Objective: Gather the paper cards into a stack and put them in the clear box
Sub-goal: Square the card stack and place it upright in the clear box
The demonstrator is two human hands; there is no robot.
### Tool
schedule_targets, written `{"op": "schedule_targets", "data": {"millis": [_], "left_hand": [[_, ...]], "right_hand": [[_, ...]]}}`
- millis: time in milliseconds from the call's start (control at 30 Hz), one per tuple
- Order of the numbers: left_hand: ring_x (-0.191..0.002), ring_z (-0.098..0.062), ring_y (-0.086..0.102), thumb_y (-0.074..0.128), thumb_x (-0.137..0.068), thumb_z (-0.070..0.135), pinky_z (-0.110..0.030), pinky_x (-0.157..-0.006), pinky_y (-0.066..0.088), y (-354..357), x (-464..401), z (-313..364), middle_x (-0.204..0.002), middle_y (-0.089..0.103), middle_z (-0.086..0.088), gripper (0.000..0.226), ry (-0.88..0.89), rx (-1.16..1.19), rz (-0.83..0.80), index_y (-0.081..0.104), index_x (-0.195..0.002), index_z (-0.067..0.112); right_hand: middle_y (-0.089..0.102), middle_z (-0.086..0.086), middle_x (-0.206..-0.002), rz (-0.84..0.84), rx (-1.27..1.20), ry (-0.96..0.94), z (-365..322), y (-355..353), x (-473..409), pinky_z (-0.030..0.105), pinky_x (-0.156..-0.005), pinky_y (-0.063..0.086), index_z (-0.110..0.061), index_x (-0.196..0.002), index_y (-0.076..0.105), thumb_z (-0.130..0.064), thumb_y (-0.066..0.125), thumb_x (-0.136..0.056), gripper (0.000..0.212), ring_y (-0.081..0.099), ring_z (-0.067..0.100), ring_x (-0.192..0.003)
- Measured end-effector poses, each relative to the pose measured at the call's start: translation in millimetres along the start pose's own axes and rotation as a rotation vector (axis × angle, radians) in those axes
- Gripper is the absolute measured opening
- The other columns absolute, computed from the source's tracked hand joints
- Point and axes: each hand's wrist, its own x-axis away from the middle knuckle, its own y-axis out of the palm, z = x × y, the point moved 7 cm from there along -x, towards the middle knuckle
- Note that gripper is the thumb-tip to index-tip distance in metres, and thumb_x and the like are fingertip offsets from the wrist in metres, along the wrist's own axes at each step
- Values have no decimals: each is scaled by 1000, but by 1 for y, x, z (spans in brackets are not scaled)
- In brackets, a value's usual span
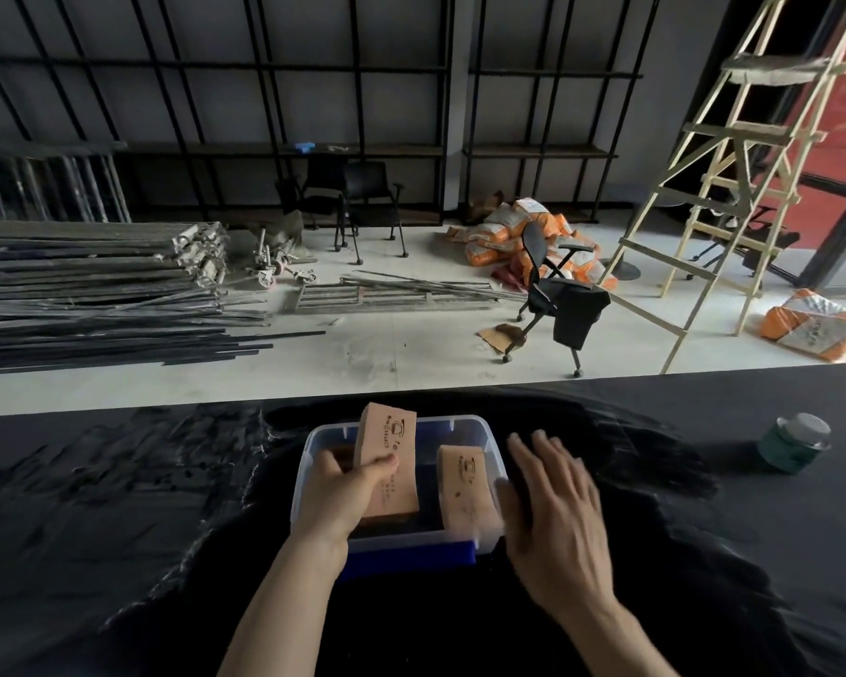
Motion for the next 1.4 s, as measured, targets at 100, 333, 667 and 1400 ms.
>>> {"op": "schedule_targets", "data": {"millis": [100, 333, 667, 1400], "left_hand": [[-85, -22, 66, 82, -86, 20, -31, -61, 51, 11, -14, -13, -111, 73, -14, 39, -50, -91, 16, 51, -108, 13], [-93, -32, 72, 78, -89, 12, -43, -78, 62, 26, -38, -24, -119, 74, -21, 27, -110, -243, 32, 52, -99, 11], [-128, -33, 60, 71, -95, 23, -36, -85, 53, 46, -50, -31, -154, 50, -17, 101, -166, -624, -29, -2, -163, 7], [-114, -27, 69, 65, -93, 50, -39, -92, 58, 58, -54, -25, -127, 71, -3, 53, -11, -1021, -41, 56, -135, 19]], "right_hand": [[25, 14, -168, -171, 170, 154, 59, 25, -14, 55, -126, 17, -33, -159, 25, -66, 14, -97, 71, 16, 33, -156], [-10, 9, -172, -464, 304, 197, 105, 91, 15, 59, -126, -6, -42, -159, -9, -81, -28, -70, 99, -18, 34, -156], [-4, 7, -172, -402, 308, 195, 106, 96, 21, 59, -126, -4, -43, -159, -1, -77, 2, -90, 77, -14, 32, -156], [13, 11, -171, -337, 308, 179, 110, 98, 22, 61, -126, 9, -40, -159, 16, -76, 12, -95, 74, 3, 35, -157]]}}
